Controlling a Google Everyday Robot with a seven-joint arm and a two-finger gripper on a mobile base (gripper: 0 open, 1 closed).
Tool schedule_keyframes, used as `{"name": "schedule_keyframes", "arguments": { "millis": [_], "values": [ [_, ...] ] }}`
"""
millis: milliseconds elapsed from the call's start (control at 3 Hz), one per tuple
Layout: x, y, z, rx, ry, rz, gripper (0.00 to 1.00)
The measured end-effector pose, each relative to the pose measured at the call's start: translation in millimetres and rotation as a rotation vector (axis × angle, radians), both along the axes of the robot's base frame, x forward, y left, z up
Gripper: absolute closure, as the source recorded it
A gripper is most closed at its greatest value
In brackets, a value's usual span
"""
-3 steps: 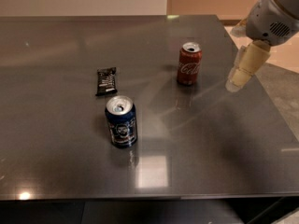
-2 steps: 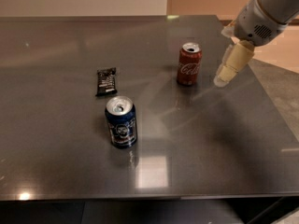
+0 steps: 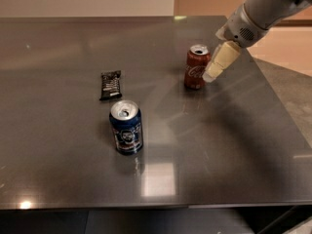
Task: Knock coke can over
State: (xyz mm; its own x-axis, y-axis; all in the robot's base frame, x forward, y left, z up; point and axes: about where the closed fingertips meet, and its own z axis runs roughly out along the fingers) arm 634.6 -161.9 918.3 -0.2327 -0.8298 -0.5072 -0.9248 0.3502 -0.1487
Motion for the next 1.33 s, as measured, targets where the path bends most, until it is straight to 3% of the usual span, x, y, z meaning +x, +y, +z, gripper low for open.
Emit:
{"name": "schedule_keyframes", "arguments": {
  "millis": [667, 1333],
  "values": [
    [26.3, 15.9, -16.2, 0.058, 0.021, -0.007, 0.05],
    [34.9, 27.8, -27.7, 0.12, 0.047, 0.007, 0.52]
  ]
}}
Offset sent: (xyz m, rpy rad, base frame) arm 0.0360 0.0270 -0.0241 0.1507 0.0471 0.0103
